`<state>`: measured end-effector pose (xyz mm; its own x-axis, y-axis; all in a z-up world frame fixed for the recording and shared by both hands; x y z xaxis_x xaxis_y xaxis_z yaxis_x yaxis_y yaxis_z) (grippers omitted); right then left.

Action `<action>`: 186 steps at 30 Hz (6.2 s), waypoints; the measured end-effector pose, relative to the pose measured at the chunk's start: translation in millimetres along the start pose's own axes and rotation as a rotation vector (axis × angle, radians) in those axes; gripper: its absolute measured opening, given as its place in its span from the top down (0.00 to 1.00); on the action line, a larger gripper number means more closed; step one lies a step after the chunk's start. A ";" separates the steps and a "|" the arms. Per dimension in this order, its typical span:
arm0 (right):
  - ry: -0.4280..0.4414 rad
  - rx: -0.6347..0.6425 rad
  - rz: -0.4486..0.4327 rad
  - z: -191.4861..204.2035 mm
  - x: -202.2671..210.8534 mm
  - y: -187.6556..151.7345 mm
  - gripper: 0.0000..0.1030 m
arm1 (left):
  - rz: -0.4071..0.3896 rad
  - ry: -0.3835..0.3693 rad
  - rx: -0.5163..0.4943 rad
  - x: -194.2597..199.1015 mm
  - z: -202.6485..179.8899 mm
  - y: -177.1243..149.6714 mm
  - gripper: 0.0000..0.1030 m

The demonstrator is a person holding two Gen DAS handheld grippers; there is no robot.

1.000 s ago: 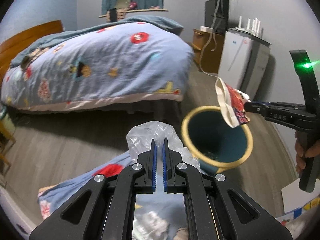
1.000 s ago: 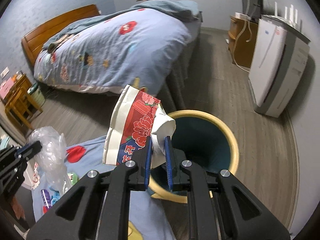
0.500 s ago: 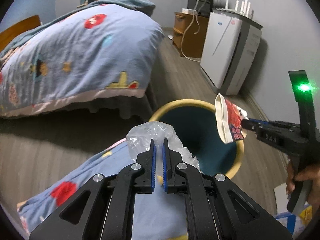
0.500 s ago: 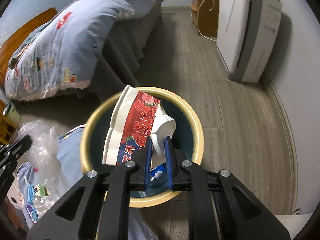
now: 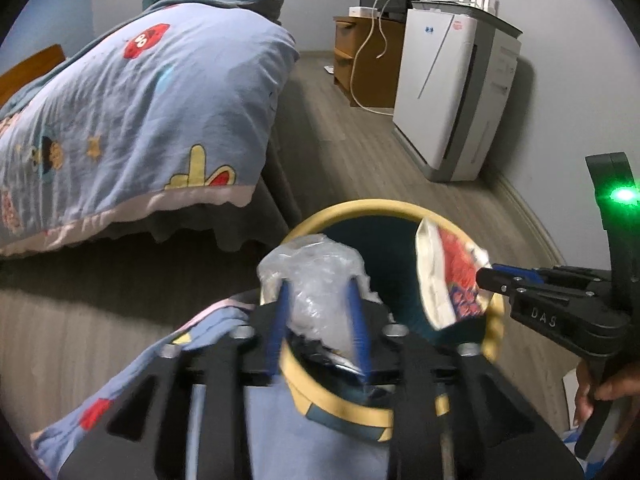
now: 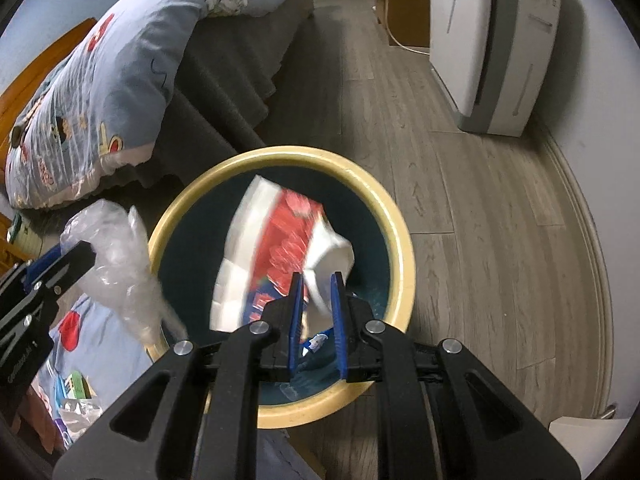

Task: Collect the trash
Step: 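Carry both items to the bin and release them from both tools, then move both tools back over the remaining trash on the cushion, then grasp the purple bottle with the left tool while the right tool grasps white plastic, then carry the purple bottle and white plastic over the bin and release both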

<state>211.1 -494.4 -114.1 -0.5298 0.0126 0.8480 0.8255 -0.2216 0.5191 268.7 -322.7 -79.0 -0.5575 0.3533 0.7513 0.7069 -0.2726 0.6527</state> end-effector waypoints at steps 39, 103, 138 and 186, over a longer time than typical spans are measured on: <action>0.176 0.267 -0.184 184.8 123.6 -18.3 0.06 | -0.151 0.282 0.212 249.3 180.2 -110.8 0.08; 0.255 0.474 0.218 307.9 19.7 -114.9 0.95 | 0.322 0.391 0.631 147.0 281.0 -280.7 0.65; 0.367 0.338 -0.022 269.8 96.4 -46.8 0.98 | -0.037 0.341 0.348 208.1 233.4 -177.8 0.68; 0.214 -0.091 -0.048 28.0 50.1 13.6 0.98 | 0.061 -0.051 -0.023 35.8 4.4 -24.3 0.68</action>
<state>201.2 -469.5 -61.6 -0.6052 -0.1792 0.7756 0.7825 -0.3127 0.5384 233.6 -299.6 -68.4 -0.4903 0.3805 0.7841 0.7281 -0.3156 0.6085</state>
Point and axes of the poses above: each gripper's, at about its wrist camera, not at the fingertips, and x roughly against the way its jaws point, z to its left, y to its top, the point moved 1 cm from there along -x, roughly the way its jaws point, and after that the axes turned 8 degrees about x, right-handed, at the moved point
